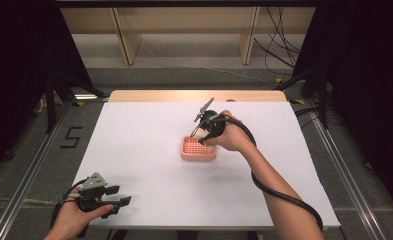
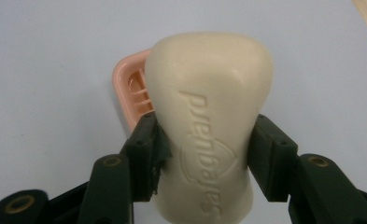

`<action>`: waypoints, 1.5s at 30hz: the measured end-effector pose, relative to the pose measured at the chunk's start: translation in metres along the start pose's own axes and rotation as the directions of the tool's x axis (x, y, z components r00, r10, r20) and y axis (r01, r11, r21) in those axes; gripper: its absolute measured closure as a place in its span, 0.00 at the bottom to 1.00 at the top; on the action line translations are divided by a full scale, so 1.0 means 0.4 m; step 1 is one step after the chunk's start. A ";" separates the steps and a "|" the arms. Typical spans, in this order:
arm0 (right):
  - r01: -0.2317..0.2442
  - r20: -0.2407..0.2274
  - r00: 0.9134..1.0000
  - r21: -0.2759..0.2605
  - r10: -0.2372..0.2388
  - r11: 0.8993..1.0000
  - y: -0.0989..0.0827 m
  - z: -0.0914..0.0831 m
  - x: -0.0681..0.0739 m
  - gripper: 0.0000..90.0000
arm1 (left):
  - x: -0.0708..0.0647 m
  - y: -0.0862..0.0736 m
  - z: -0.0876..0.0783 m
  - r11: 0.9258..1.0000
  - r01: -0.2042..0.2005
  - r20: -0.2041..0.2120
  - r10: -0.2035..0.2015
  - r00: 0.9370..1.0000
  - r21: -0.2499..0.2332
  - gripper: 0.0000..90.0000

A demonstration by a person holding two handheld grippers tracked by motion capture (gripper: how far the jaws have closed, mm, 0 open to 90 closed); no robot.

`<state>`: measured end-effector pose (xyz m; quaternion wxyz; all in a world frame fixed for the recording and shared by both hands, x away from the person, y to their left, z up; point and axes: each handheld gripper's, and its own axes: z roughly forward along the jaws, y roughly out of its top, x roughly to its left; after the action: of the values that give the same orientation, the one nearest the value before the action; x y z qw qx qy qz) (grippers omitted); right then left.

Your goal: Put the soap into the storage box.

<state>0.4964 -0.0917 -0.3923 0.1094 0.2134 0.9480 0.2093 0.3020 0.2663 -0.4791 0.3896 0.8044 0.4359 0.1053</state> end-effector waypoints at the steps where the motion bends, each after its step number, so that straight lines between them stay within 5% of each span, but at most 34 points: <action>1: -0.006 0.002 1.000 0.001 0.006 1.000 0.000 0.001 0.001 0.56 | 0.000 0.000 -0.001 1.000 -0.002 0.000 0.002 1.000 0.002 0.39; 45: -0.003 -0.028 1.000 -0.016 0.002 1.000 -0.003 0.055 -0.010 0.56 | 0.003 0.001 -0.004 1.000 -0.009 0.014 0.009 1.000 -0.001 0.39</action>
<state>0.5060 -0.0866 -0.4120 0.0974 0.2107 0.9475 0.2200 0.3021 0.2680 -0.4780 0.3924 0.8069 0.4296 0.1017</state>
